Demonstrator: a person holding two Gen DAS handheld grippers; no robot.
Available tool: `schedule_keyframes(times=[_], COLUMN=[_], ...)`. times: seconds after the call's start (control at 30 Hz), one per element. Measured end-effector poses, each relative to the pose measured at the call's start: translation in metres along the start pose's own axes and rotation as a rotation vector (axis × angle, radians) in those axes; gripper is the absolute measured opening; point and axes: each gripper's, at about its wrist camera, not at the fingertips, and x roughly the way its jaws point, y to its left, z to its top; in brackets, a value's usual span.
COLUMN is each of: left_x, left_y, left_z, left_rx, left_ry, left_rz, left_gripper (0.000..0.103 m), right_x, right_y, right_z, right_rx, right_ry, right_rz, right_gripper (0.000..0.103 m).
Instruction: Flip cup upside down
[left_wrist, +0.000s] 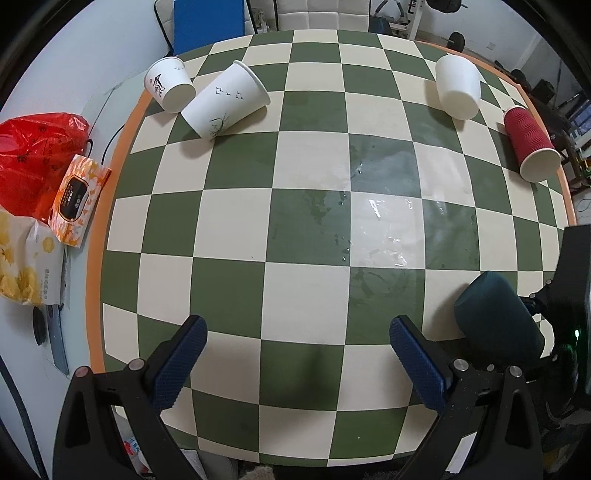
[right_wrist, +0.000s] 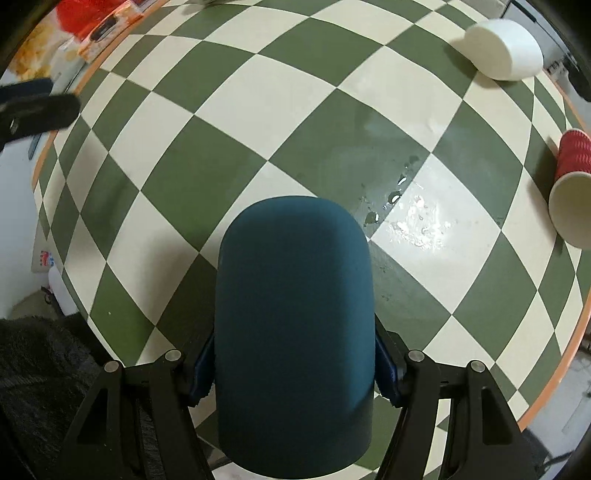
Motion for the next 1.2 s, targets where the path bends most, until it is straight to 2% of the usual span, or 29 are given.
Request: schedule_keyframes(times=[0.07, 0.2, 0.4, 0.5, 0.53, 0.63, 0.73, 0.83, 1.0, 1.1, 1.2], left_x=[-0.001, -0.007, -0.016, -0.018, -0.018, -0.017, -0.017, -0.017, -0.016, -0.016, -0.013], left_y=[0.000, -0.004, -0.010, -0.010, -0.009, -0.008, -0.004, -0.002, -0.001, 0.000, 0.000], left_z=[0.000, -0.001, -0.002, -0.004, -0.004, -0.006, -0.008, -0.009, -0.010, -0.010, -0.008], left_rx=[-0.003, 0.009, 0.025, 0.027, 0.026, 0.022, 0.017, 0.010, 0.002, 0.001, -0.009], left_ry=[0.001, -0.013, -0.031, -0.035, -0.035, -0.030, -0.029, -0.026, -0.022, -0.020, -0.009], left_rz=[-0.004, -0.007, -0.013, -0.013, -0.013, -0.009, -0.006, -0.005, -0.008, -0.010, -0.018], left_gripper=[0.102, 0.101, 0.101, 0.101, 0.101, 0.102, 0.101, 0.101, 0.101, 0.101, 0.101], right_x=[-0.004, -0.027, -0.043, -0.032, -0.020, -0.005, 0.005, 0.011, 0.012, -0.001, -0.025], right_y=[-0.003, -0.008, -0.002, 0.001, -0.009, -0.016, -0.016, -0.013, -0.006, -0.010, -0.023], right_z=[0.001, 0.006, 0.006, 0.009, 0.003, 0.005, 0.007, 0.005, -0.003, -0.011, -0.020], right_rx=[0.031, 0.051, 0.059, 0.072, 0.085, 0.130, 0.138, 0.126, 0.136, 0.171, 0.215], right_ry=[0.029, 0.032, 0.077, 0.118, 0.133, 0.174, 0.201, 0.211, 0.152, 0.060, -0.068], right_rz=[-0.008, -0.031, -0.053, -0.047, -0.034, 0.003, 0.007, -0.004, 0.000, -0.002, -0.016], right_gripper=[0.074, 0.088, 0.088, 0.088, 0.088, 0.086, 0.072, 0.071, 0.071, 0.071, 0.071])
